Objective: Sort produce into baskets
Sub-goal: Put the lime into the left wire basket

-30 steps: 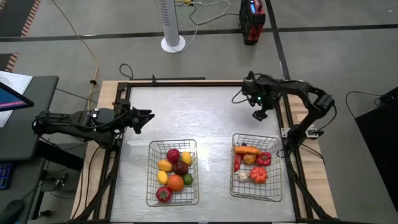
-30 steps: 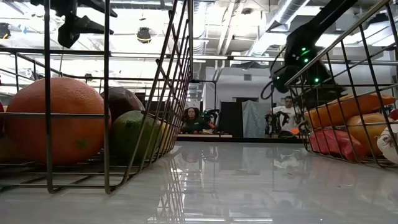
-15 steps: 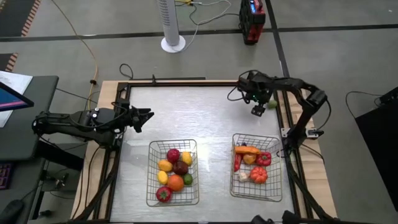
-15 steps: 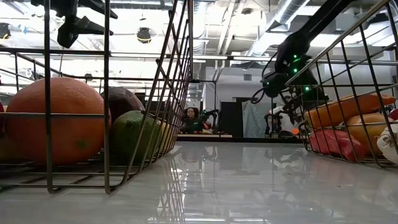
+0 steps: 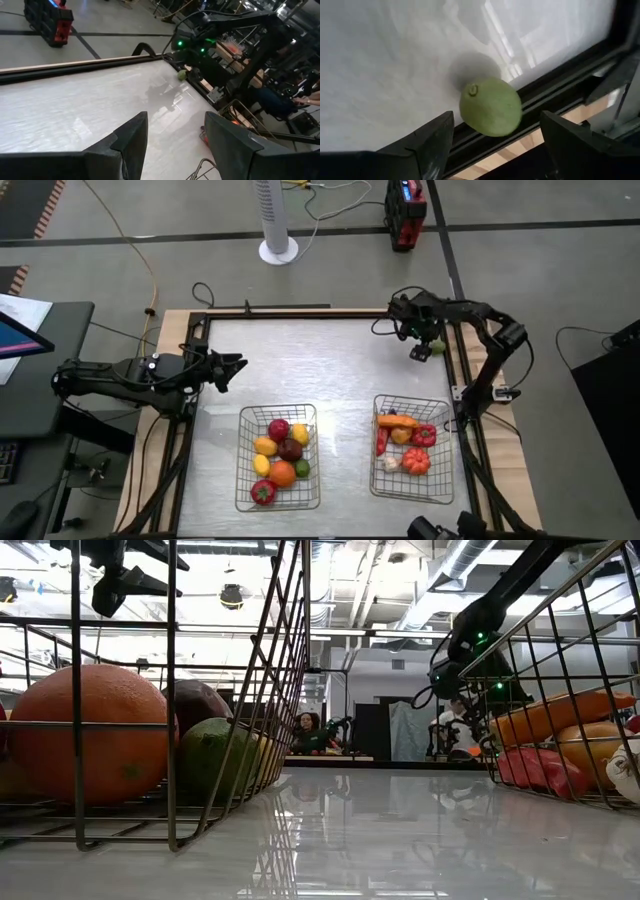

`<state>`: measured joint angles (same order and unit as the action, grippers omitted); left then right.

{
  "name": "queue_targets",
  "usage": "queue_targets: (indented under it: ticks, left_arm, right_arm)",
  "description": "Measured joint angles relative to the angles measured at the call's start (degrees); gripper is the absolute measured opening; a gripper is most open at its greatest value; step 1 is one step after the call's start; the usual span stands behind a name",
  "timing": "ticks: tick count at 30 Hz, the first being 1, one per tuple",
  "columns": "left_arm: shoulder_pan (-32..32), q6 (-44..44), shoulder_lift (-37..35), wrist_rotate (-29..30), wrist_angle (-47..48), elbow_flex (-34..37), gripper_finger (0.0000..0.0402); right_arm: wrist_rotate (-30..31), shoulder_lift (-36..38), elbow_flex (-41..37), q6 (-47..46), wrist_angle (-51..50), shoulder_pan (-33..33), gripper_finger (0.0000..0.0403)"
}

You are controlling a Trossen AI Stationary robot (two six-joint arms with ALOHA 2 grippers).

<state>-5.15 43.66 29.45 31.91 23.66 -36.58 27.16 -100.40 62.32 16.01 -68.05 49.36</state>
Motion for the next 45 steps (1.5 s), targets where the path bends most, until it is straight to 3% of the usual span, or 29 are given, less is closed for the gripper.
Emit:
queue_targets:
  ticks: [14, 26, 32, 38, 45]
  left_arm:
    - [0.0, 2.9, 0.0, -0.6, -0.1, 0.0, 0.0183]
    - [0.0, 2.5, 0.0, -0.1, 0.0, 0.0, 0.0183]
    - [0.0, -0.1, 0.0, 1.2, -0.1, 0.0, 0.0183]
    - [0.0, -0.1, 0.0, 1.7, -0.1, 0.0, 0.0183]
    - [0.0, -0.1, 0.0, -0.2, 0.0, 0.0, 0.0183]
  right_arm:
    - [4.5, -11.4, 0.0, 1.9, -1.7, -0.2, 0.031]
    - [3.6, -11.7, 1.4, 0.0, -7.2, -1.0, 0.0206]
    - [-6.1, -11.7, 6.1, -3.5, -11.0, -4.1, 0.0204]
    - [-15.7, -11.7, 14.4, -4.1, -15.0, -11.6, 0.0215]
    - [-36.3, -11.7, 29.0, -4.1, -16.1, -23.6, 0.0207]
